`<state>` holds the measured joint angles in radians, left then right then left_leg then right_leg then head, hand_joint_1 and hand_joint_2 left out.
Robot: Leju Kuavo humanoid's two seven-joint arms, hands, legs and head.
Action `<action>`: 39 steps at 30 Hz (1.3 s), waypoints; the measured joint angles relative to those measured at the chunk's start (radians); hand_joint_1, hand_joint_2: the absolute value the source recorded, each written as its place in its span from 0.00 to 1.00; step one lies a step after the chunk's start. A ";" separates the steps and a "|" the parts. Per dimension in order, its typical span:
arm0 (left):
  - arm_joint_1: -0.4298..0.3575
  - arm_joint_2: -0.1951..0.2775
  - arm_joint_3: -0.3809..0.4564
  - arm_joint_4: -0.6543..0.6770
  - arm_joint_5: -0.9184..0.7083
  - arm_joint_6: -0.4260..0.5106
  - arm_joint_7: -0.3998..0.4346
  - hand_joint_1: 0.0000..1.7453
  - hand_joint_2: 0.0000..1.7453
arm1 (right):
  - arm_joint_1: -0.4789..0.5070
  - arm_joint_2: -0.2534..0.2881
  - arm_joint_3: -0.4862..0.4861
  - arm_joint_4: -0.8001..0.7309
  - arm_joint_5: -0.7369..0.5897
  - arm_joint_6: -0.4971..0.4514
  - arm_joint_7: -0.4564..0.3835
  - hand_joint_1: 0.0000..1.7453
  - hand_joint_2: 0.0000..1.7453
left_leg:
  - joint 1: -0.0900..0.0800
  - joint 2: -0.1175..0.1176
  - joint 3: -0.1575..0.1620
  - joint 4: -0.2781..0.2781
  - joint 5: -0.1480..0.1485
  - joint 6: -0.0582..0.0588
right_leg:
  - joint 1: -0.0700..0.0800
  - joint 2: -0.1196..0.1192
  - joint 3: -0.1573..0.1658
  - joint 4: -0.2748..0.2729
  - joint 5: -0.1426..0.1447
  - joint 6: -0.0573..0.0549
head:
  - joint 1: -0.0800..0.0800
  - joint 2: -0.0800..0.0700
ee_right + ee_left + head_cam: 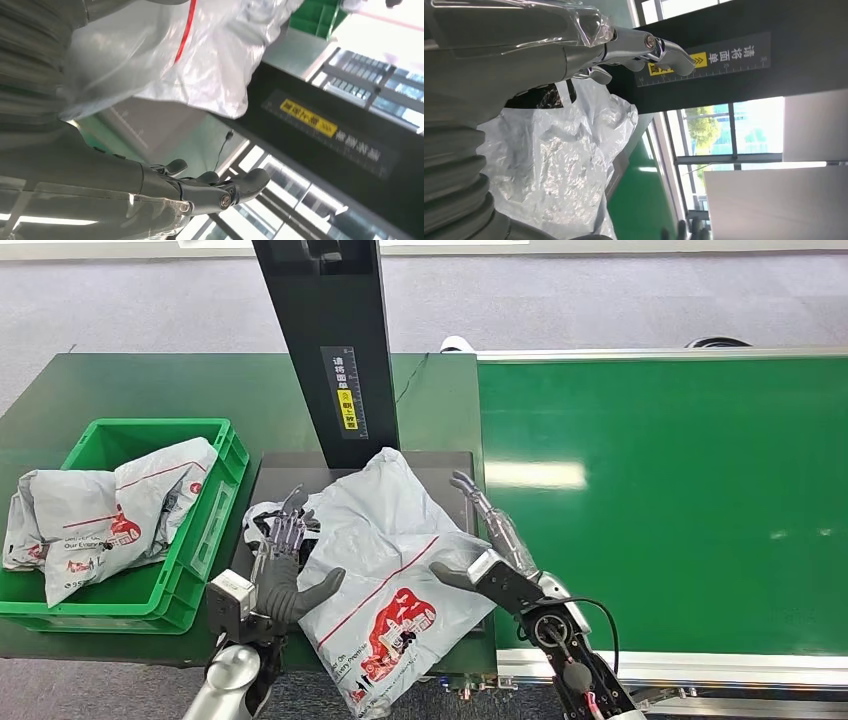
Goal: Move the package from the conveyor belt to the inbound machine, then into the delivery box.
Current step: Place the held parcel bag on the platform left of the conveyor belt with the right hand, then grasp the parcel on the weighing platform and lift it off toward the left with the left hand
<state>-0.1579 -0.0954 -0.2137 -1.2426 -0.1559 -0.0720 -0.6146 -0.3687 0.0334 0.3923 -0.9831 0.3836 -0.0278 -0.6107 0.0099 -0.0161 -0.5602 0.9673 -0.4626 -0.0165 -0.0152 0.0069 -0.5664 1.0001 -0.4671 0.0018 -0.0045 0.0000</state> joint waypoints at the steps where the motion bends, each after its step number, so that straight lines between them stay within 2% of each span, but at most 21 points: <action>1: 0.001 0.001 -0.002 0.000 -0.012 -0.001 0.000 0.00 1.00 | 0.007 -0.003 -0.011 -0.012 -0.001 -0.001 0.000 0.00 1.00 | 0.000 0.000 0.000 0.000 0.000 0.000 | 0.000 0.000 0.000 0.000 0.000 0.000 | 0.000 0.000; 6: 0.004 0.017 -0.030 -0.002 -0.182 0.068 0.035 0.00 1.00 | 0.039 -0.012 -0.056 -0.071 -0.009 -0.009 -0.006 0.00 1.00 | 0.000 0.000 0.000 0.000 0.000 0.000 | 0.000 0.000 0.000 0.000 0.000 0.000 | 0.000 0.000; 11: 0.004 0.043 -0.084 0.001 -0.424 0.160 0.131 0.00 1.00 | 0.060 -0.015 -0.079 -0.117 -0.014 -0.007 -0.016 0.00 1.00 | 0.000 0.000 0.000 0.000 0.000 0.000 | 0.000 0.000 0.000 0.000 0.000 0.000 | 0.000 0.000; 15: 0.004 0.059 -0.126 0.021 -0.558 0.152 0.199 0.00 1.00 | 0.065 -0.015 -0.087 -0.133 -0.014 -0.004 -0.019 0.00 1.00 | 0.000 0.000 0.000 0.000 0.000 0.000 | 0.000 0.000 0.000 0.000 0.000 0.000 | 0.000 0.000; 19: -0.003 0.068 -0.157 0.065 -0.658 0.106 0.268 0.00 1.00 | 0.067 -0.010 -0.088 -0.138 -0.011 0.002 -0.021 0.00 1.00 | 0.000 0.000 0.000 0.000 0.000 0.000 | 0.000 0.000 0.000 0.000 0.000 0.000 | 0.000 0.000; 23: -0.027 0.070 -0.181 0.123 -0.726 0.069 0.292 0.02 1.00 | 0.068 -0.004 -0.089 -0.138 -0.005 0.004 -0.026 0.00 1.00 | 0.000 0.000 0.001 0.000 0.000 0.000 | 0.000 -0.001 0.002 0.000 0.000 0.000 | 0.000 0.000; 24: -0.034 0.070 -0.185 0.136 -0.732 0.062 0.289 0.15 1.00 | 0.068 -0.003 -0.089 -0.138 -0.003 0.004 -0.027 0.00 1.00 | 0.000 -0.001 0.002 0.000 0.000 0.000 | 0.000 -0.001 0.003 0.000 0.000 0.000 | 0.000 0.000; 27: -0.051 0.071 -0.194 0.164 -0.728 0.040 0.266 0.84 1.00 | 0.068 -0.002 -0.089 -0.138 0.004 0.005 -0.027 0.00 1.00 | 0.000 -0.001 0.004 0.000 0.000 0.000 | 0.000 -0.001 0.005 0.000 0.000 0.000 | 0.000 0.000; 28: -0.054 0.071 -0.196 0.169 -0.723 0.034 0.257 0.95 1.00 | 0.068 -0.002 -0.089 -0.138 0.006 0.005 -0.026 0.00 1.00 | 0.000 -0.001 0.004 0.000 0.000 0.000 | 0.000 -0.001 0.006 0.000 0.000 0.000 | 0.000 0.000; 39: -0.069 0.069 -0.197 0.183 -0.684 0.031 0.185 1.00 1.00 | 0.095 -0.002 -0.109 -0.153 0.018 0.011 -0.013 0.00 1.00 | 0.000 -0.001 0.006 0.000 0.000 0.001 | 0.000 -0.001 0.008 0.000 0.000 0.001 | 0.000 0.000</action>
<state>-0.2274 -0.0267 -0.4104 -1.0595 -0.8394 -0.0409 -0.4300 -0.2736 0.0317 0.2829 -1.1362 0.4013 -0.0167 -0.6238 0.0095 -0.0170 -0.5537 0.9672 -0.4624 -0.0158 -0.0156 0.0055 -0.5582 0.9998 -0.4668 0.0024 -0.0046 0.0000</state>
